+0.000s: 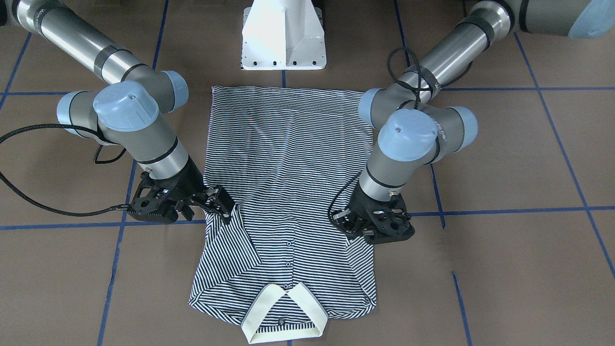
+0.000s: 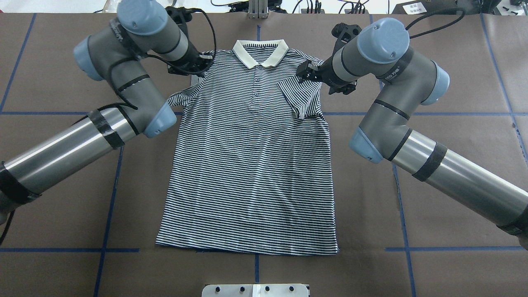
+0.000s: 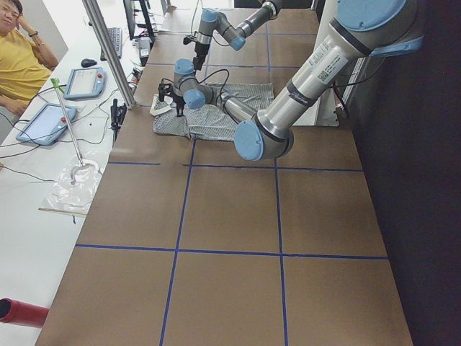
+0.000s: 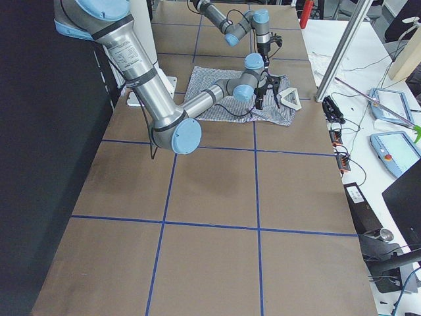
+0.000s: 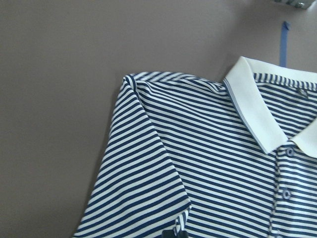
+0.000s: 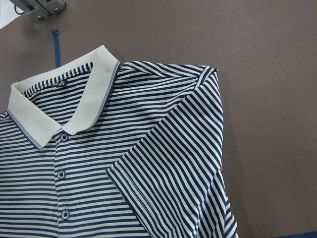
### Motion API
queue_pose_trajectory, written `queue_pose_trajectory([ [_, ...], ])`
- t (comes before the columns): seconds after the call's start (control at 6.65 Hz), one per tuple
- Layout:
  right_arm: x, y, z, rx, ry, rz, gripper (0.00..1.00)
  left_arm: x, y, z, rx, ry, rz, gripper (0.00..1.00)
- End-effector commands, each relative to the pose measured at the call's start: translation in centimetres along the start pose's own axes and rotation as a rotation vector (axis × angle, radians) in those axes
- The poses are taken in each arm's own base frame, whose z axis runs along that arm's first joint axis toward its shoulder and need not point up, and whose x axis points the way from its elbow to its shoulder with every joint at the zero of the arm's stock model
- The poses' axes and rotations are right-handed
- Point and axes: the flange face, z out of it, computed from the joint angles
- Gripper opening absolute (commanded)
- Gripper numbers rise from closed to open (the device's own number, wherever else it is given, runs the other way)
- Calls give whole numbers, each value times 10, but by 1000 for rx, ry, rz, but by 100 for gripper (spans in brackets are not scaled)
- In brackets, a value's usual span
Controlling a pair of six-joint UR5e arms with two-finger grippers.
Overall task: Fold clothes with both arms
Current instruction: 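Grasp the other shoulder with the left gripper near the collar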
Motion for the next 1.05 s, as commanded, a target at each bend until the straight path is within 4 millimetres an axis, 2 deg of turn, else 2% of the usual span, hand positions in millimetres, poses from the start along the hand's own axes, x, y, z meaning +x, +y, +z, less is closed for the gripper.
queue_pose_trajectory([
  [0.0,3,-6,-2,6,4,7,100,20,2,31,43,-28,-4,0],
  [0.15,2,-6,-3,7,3,6,100,31,-1,28,53,-13,-2,11],
  [0.3,3,-8,-3,9,4,10,100,37,-3,21,58,3,2,55],
  [0.45,-4,-7,-8,11,-11,17,100,47,0,-3,69,44,13,62],
  [0.6,-12,14,-25,9,-44,58,100,23,20,-42,89,114,35,64],
  [0.75,5,61,-46,-21,-56,96,100,-23,48,-78,101,164,56,64],
  [0.9,-2,134,-52,-4,9,128,100,-43,70,-110,81,216,77,64],
])
